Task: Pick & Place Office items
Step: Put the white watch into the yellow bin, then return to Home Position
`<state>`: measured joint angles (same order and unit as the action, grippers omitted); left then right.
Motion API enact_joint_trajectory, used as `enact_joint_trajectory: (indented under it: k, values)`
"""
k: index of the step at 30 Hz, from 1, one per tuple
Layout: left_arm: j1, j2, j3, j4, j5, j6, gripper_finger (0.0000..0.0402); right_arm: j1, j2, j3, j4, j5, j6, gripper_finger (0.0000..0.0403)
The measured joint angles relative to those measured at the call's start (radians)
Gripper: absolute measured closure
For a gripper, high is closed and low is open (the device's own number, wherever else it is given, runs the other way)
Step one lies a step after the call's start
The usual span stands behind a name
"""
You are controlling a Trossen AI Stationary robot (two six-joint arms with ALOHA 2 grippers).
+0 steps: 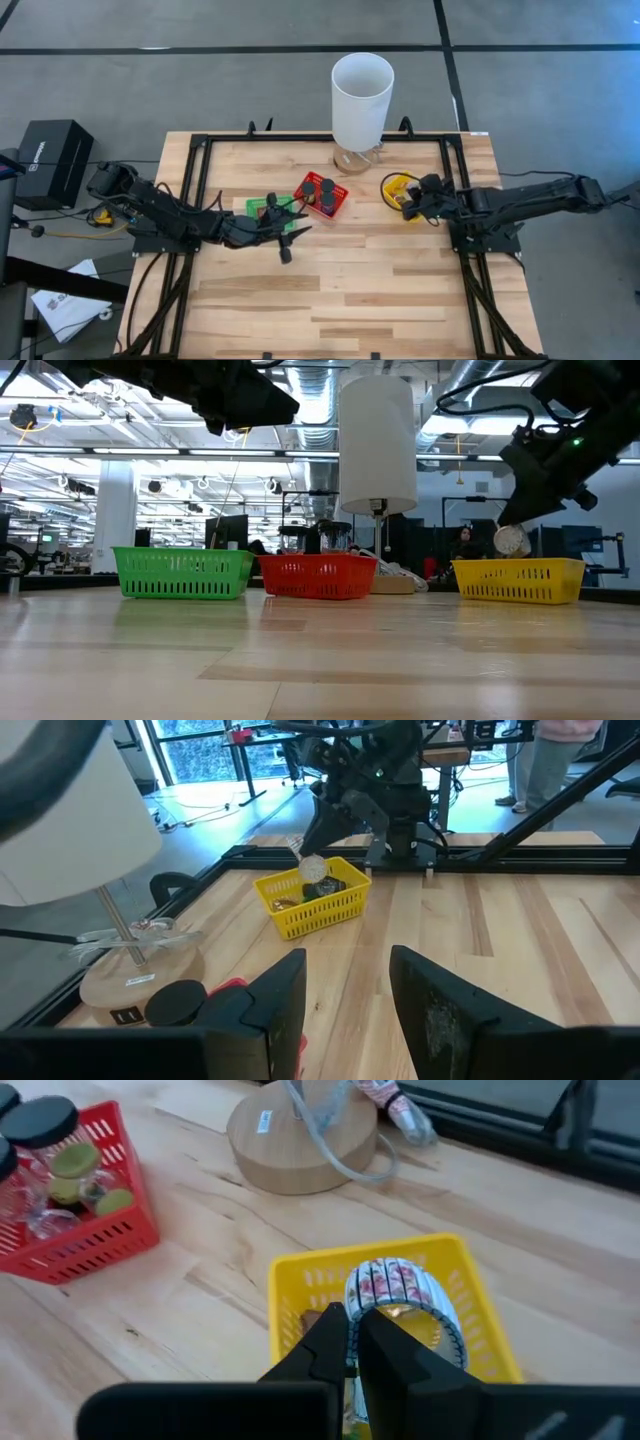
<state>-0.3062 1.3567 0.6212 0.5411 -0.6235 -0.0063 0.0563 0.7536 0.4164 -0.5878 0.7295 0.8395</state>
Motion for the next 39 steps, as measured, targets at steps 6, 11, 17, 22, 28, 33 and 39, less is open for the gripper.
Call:
enact_joint_trajectory:
  k: [6, 11, 17, 22, 28, 33, 39]
  values:
    - [0.024, 0.000, 0.000, 0.008, 0.000, 0.001, 0.0262, 0.000, 0.004, -0.047, 0.108, -0.018, 0.010, 0.0392]
    - [0.051, 0.000, 0.000, 0.020, 0.000, 0.001, 0.0262, 0.000, 0.006, -0.100, 0.243, -0.020, 0.010, 0.0387]
    - [0.068, 0.000, 0.000, 0.039, 0.000, 0.001, 0.0262, 0.000, 0.006, -0.115, 0.230, -0.013, 0.010, 0.0358]
    - [0.081, 0.000, 0.000, 0.045, 0.000, 0.001, 0.0262, 0.000, 0.008, -0.115, 0.231, -0.010, 0.009, 0.0332]
    - [0.085, 0.000, 0.000, 0.053, 0.000, 0.001, 0.0262, 0.000, 0.048, -0.114, 0.230, 0.009, 0.005, 0.0301]
    - [0.085, 0.000, 0.000, 0.053, 0.000, 0.001, 0.0262, 0.000, 0.080, -0.114, 0.229, 0.007, -0.041, 0.0290]
    - [0.085, 0.000, 0.000, 0.053, 0.000, 0.001, 0.0262, 0.008, 0.061, -0.046, 0.230, -0.012, -0.152, 0.0300]
